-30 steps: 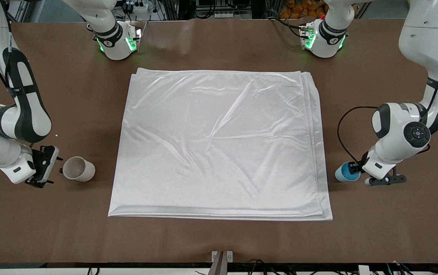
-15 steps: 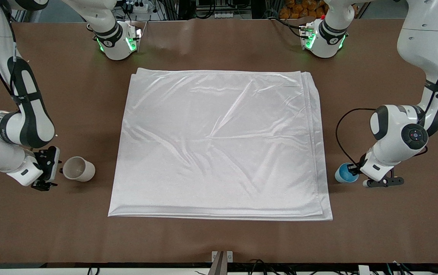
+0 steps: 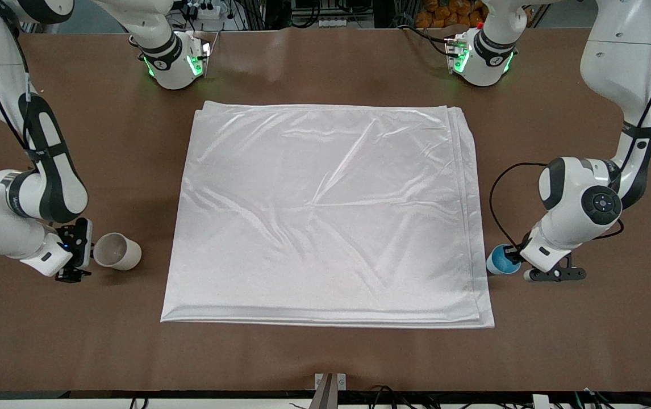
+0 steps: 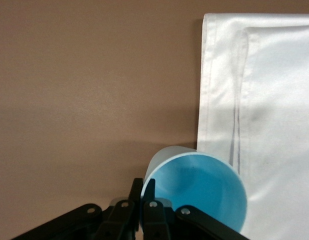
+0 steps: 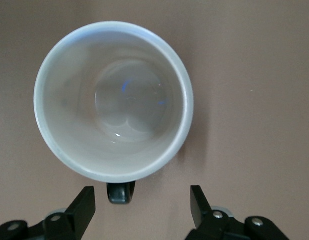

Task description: Place blue cup into white mug on cloth

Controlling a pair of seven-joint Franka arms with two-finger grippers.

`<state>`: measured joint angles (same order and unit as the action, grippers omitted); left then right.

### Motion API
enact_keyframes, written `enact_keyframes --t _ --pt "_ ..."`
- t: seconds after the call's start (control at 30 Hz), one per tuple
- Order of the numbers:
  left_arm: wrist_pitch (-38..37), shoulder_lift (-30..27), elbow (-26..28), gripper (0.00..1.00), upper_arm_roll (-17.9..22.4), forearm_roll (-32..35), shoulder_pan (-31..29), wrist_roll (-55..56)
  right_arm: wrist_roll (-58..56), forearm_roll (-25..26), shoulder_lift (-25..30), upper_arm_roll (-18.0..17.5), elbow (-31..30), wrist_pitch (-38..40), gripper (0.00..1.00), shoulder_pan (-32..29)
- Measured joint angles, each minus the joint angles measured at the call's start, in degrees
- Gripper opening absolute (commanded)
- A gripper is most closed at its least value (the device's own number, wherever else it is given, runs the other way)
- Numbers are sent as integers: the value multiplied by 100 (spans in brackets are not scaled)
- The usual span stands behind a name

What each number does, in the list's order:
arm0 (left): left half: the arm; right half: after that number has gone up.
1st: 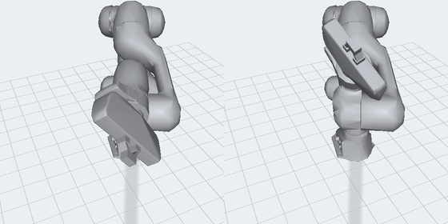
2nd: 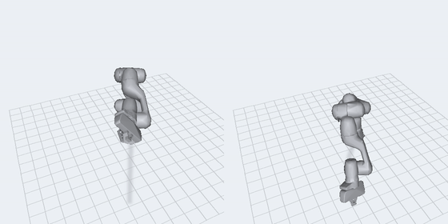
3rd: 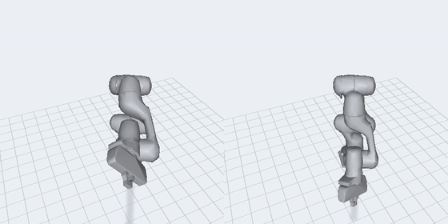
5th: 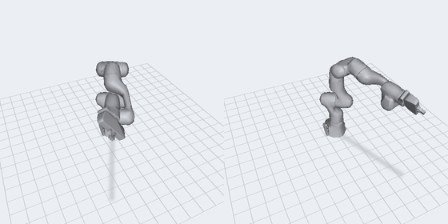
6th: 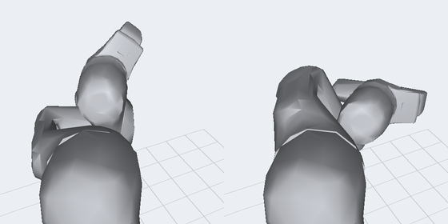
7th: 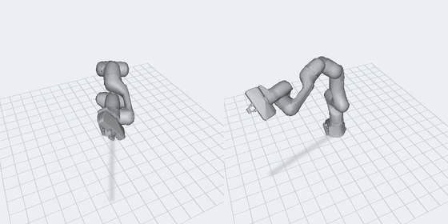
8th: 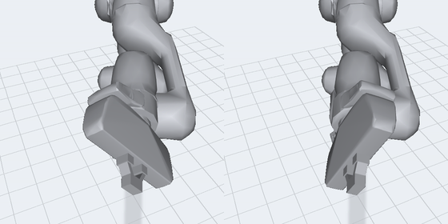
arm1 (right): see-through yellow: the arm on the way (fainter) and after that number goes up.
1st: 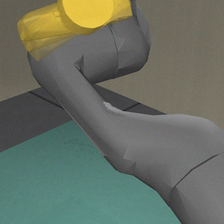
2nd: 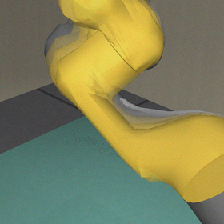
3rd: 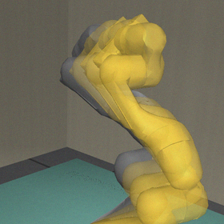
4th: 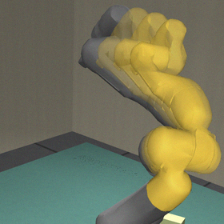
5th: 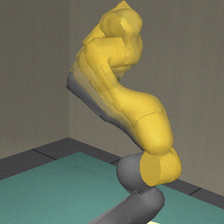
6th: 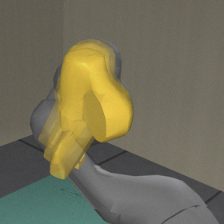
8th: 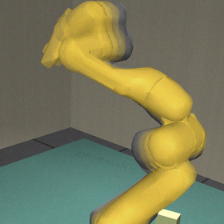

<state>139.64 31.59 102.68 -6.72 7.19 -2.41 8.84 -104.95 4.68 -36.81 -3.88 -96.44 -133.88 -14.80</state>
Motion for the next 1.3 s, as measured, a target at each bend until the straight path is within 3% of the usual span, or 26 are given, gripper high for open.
enact_keyframes --t 0.1,0.3,0.6,0.9,1.03,1.3 --pt "-559 -13 -348 0 -20 0 7 0 -17 1 -27 0 0 -10 83 -3" --pt "-1571 -226 -941 0 -118 0 29 0 -29 1 -53 0 0 -17 71 -3" --pt "-2369 -802 -1125 0 -424 0 74 3 -210 1 -104 0 0 -28 53 -9" --pt "-2768 -1093 -1269 0 -612 0 91 8 -298 1 -141 0 -22 -28 32 -45" --pt "-2782 -1103 -1291 0 -665 -12 88 53 -354 1 -141 -9 -22 -28 17 -45" --pt "-2803 -1102 -1291 0 -885 -12 104 484 -372 -18 -141 -57 -21 -29 0 -38"
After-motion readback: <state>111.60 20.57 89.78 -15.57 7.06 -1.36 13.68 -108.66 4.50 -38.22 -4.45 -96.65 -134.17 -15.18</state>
